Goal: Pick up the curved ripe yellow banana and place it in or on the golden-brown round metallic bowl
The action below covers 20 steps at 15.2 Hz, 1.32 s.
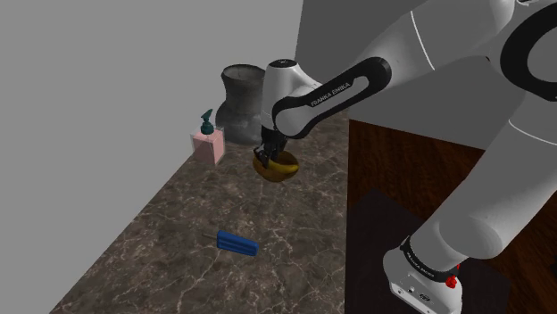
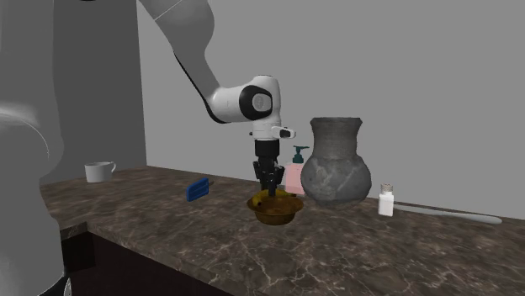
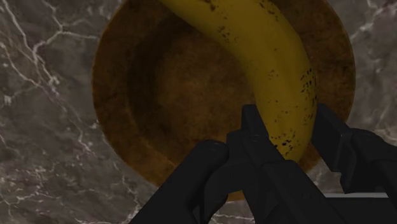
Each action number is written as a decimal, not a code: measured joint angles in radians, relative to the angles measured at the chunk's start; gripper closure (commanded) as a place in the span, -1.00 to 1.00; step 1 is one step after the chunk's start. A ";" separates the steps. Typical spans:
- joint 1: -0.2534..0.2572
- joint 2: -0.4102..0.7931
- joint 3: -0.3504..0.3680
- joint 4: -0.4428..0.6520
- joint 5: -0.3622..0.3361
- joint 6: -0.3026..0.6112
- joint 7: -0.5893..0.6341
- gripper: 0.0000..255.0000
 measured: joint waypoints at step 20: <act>-0.003 -0.085 0.005 0.041 0.040 -0.120 -0.028 -1.00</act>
